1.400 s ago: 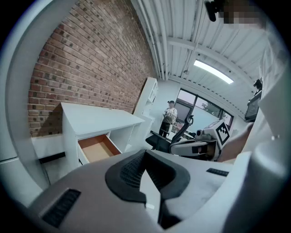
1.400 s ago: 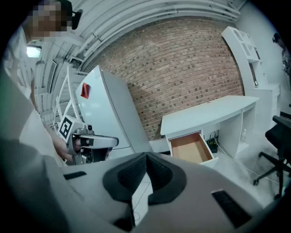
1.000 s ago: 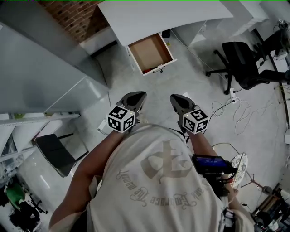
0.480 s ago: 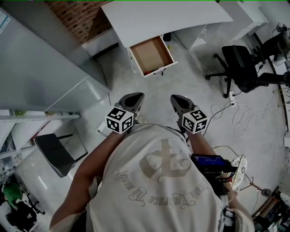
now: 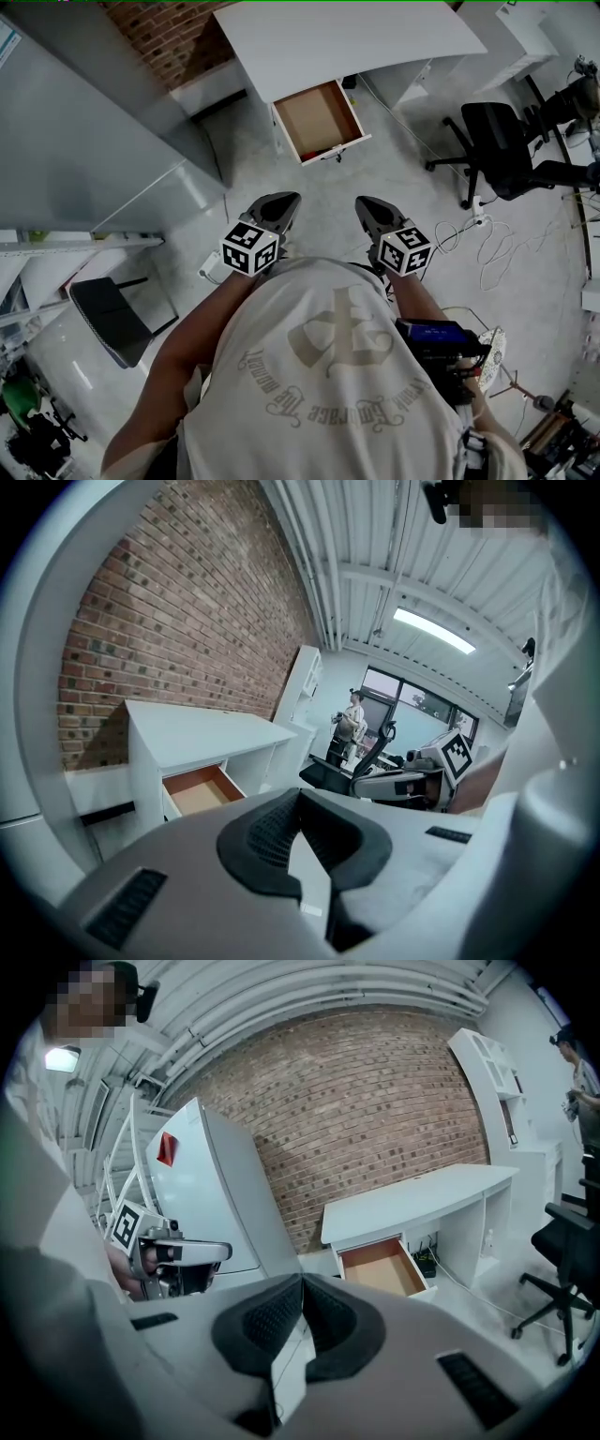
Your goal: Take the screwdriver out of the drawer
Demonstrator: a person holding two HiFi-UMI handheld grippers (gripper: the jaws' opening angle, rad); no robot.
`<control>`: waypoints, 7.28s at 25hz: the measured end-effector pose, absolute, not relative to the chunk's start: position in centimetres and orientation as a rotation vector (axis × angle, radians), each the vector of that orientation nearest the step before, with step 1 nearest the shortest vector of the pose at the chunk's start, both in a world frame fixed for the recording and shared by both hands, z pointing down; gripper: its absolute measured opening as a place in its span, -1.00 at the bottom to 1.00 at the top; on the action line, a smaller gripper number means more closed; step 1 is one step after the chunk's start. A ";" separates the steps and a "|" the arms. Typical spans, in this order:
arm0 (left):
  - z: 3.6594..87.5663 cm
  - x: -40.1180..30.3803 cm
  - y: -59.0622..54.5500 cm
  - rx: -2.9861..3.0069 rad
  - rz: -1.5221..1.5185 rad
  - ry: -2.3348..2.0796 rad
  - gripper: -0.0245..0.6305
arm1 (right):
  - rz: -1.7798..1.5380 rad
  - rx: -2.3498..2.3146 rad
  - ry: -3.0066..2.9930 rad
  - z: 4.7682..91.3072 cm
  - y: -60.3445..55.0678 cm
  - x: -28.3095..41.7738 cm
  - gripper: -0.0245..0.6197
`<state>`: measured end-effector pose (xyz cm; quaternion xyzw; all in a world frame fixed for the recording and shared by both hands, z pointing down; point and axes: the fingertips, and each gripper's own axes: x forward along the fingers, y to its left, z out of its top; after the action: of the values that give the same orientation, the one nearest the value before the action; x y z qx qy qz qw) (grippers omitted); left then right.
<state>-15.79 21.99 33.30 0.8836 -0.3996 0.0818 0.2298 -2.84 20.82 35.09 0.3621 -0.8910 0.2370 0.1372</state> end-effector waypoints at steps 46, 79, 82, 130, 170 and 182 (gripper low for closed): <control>36.9 -14.4 7.7 2.339 0.404 -1.063 -0.86 | 0.860 1.069 -2.558 38.9 5.0 -1.3 -0.85; 41.0 -10.4 -1.2 2.265 0.735 -0.947 -0.86 | 1.031 1.058 -2.509 43.2 -4.9 2.3 -0.85; 41.8 -10.8 -1.2 2.267 0.766 -0.915 -0.86 | 1.046 1.095 -2.481 43.6 -4.2 2.5 -0.85; 57.1 -11.5 -3.9 2.225 1.216 -0.352 -0.43 | 1.111 1.615 -2.167 46.6 -2.2 5.2 -0.85; 74.3 -10.3 -6.1 2.047 1.602 -0.143 -0.43 | 1.374 1.551 -2.122 59.5 -3.2 8.9 -0.85; 77.1 -9.6 -5.2 1.934 1.683 -0.022 -0.43 | 1.417 1.550 -2.073 59.9 -1.3 8.9 -0.85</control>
<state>-9.63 -5.16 77.09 0.7231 -0.0083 0.6291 0.2849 8.86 -1.31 59.89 0.5229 -0.6992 0.4782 0.0952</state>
